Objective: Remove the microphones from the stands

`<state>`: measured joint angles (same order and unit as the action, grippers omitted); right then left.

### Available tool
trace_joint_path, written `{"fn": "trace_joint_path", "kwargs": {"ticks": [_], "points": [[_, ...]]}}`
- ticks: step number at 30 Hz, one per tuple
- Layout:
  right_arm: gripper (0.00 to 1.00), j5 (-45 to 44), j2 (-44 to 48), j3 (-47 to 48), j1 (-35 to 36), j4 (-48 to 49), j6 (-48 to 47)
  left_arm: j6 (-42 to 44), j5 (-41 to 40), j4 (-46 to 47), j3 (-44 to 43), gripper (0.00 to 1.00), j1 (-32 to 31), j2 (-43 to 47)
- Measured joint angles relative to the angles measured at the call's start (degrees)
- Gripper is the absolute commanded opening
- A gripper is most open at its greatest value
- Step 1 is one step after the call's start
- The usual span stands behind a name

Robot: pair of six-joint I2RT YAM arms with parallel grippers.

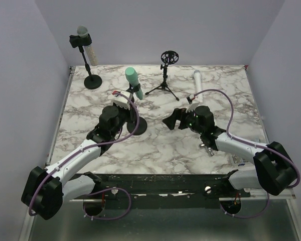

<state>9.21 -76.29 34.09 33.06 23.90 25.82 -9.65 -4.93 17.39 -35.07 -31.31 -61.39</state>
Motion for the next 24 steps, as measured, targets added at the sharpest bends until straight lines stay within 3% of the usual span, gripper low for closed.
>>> {"fn": "trace_joint_path", "kwargs": {"ticks": [3,5,8,14,20,24], "points": [[1.00,-0.6,0.0,-0.1,0.0,0.0,-0.4,0.3,0.8,-0.4,0.0,0.49,-0.1,0.1],[1.00,-0.8,0.0,-0.1,0.0,0.0,-0.4,-0.3,1.4,-0.9,0.0,0.75,-0.2,0.4],[1.00,-0.9,0.0,-0.1,0.0,0.0,-0.4,-1.7,2.1,-2.0,0.0,0.97,-0.3,1.4],[1.00,-1.1,0.0,-0.5,0.0,0.0,-0.4,-2.6,4.4,-5.9,0.1,0.99,-0.3,8.3],[1.00,-1.0,0.0,-0.5,0.0,0.1,-0.4,-0.3,3.1,-8.7,0.9,0.96,-0.3,21.7],[1.00,-1.0,0.0,-0.5,0.0,0.1,-0.4,2.9,3.0,-10.1,-2.0,0.95,0.1,23.4]]}}
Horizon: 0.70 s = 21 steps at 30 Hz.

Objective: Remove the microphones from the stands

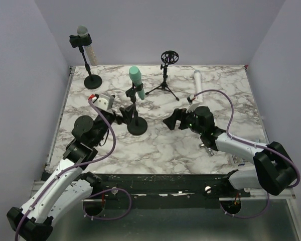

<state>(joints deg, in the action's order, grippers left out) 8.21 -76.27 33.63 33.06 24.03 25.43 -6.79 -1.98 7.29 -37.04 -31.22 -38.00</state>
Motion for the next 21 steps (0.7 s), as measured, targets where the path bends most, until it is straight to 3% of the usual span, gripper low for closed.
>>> {"fn": "trace_joint_path", "kwargs": {"ticks": [5,13,21], "points": [[1.00,0.0,0.2,-0.2,0.0,0.2,-0.1,3.1,0.3,-0.6,-6.5,0.95,1.5,-5.4],[1.00,0.2,2.9,0.5,0.0,-2.0,-1.0,3.4,2.7,-1.5,-7.4,0.99,4.2,-7.8],[1.00,2.2,7.0,14.4,0.2,-9.6,-5.3,4.7,1.5,-2.7,-5.1,0.98,4.3,-1.9]]}}
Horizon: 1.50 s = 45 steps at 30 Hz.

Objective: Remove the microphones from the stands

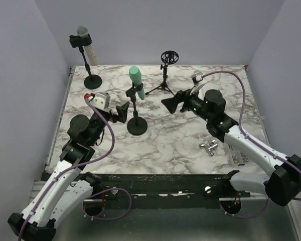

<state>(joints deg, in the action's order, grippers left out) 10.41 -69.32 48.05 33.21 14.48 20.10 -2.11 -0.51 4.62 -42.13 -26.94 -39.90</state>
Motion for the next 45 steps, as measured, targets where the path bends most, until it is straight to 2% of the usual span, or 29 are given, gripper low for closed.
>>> {"fn": "trace_joint_path", "kwargs": {"ticks": [8,15,20,25,30,35,36,37,38,40,41,45], "points": [[1.00,0.0,-3.2,14.3,1.8,-1.4,-0.7,2.8,-5.4,-0.9,5.2,0.98,0.2,8.5],[1.00,-4.0,-14.0,27.7,10.6,-3.3,-5.6,4.4,-8.2,-1.2,5.6,0.99,0.2,11.7],[1.00,-10.0,-20.9,36.2,15.3,-5.4,-9.6,4.2,-8.9,-1.1,5.6,0.99,0.2,14.4],[0.95,-17.8,-24.9,39.6,17.8,-6.5,-12.6,3.5,-8.8,-1.1,5.6,0.98,0.0,15.3],[0.85,-27.0,-27.9,40.7,20.3,-6.5,-16.3,3.0,-8.7,-1.1,5.6,0.99,-0.2,15.4],[0.77,-30.5,-29.4,40.9,21.5,-6.3,-19.6,2.9,-8.1,-1.1,5.6,0.98,-0.6,15.3],[0.74,-30.8,-29.5,40.9,21.6,-6.2,-20.2,2.9,-7.9,-1.1,5.6,0.98,-0.6,15.2],[0.65,-31.0,-29.5,40.9,21.7,-6.0,-20.6,2.9,-7.8,-1.1,5.6,0.99,-0.6,15.2],[0.52,-31.2,-29.5,40.9,21.8,-5.8,-21.0,2.9,-7.7,-1.2,5.6,0.98,-0.6,15.1],[0.14,-31.7,-29.5,41.0,21.9,-5.1,-22.1,2.9,-7.5,-1.2,5.6,0.99,-0.6,14.9],[0.02,-31.9,-29.5,41.0,21.9,-4.9,-22.7,2.9,-7.4,-1.1,5.6,0.99,-0.6,14.8],[0.01,-32.9,-29.6,41.1,21.9,-4.7,-22.7,2.7,-7.0,-1.2,5.6,0.99,-0.6,13.9]]}}
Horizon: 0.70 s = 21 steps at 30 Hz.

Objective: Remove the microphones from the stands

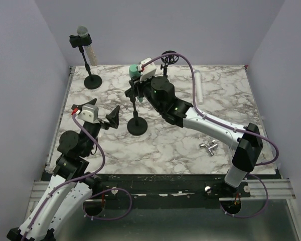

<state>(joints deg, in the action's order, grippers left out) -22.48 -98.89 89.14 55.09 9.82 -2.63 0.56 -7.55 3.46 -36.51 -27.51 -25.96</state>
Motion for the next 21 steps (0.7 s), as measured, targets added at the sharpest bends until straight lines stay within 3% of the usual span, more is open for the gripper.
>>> {"fn": "trace_joint_path", "kwargs": {"ticks": [7,8,10,12,16,21], "points": [[0.01,-0.8,-0.1,0.2,0.0,-0.1,-0.4,-1.4,3.0,0.0,0.0,0.99,-0.1,-3.5],[0.01,-0.8,-0.2,0.4,0.0,-0.3,-0.4,-1.4,3.8,0.0,0.0,0.95,-0.1,-4.3],[0.01,-0.8,-0.3,0.6,0.0,-0.5,-0.4,-1.5,5.9,0.1,0.0,0.78,-0.1,-5.4],[0.01,-0.7,-0.5,0.8,0.0,-0.5,-0.4,-1.5,8.1,0.3,0.0,0.73,-0.1,-6.8],[0.01,-0.7,-0.9,1.6,0.0,-1.2,-0.4,-1.4,12.6,0.8,-0.1,0.86,-0.1,-10.4],[0.01,-0.6,-1.0,1.6,0.0,-1.4,-0.4,-1.6,12.9,1.8,-1.3,0.87,-0.1,-16.7]]}}
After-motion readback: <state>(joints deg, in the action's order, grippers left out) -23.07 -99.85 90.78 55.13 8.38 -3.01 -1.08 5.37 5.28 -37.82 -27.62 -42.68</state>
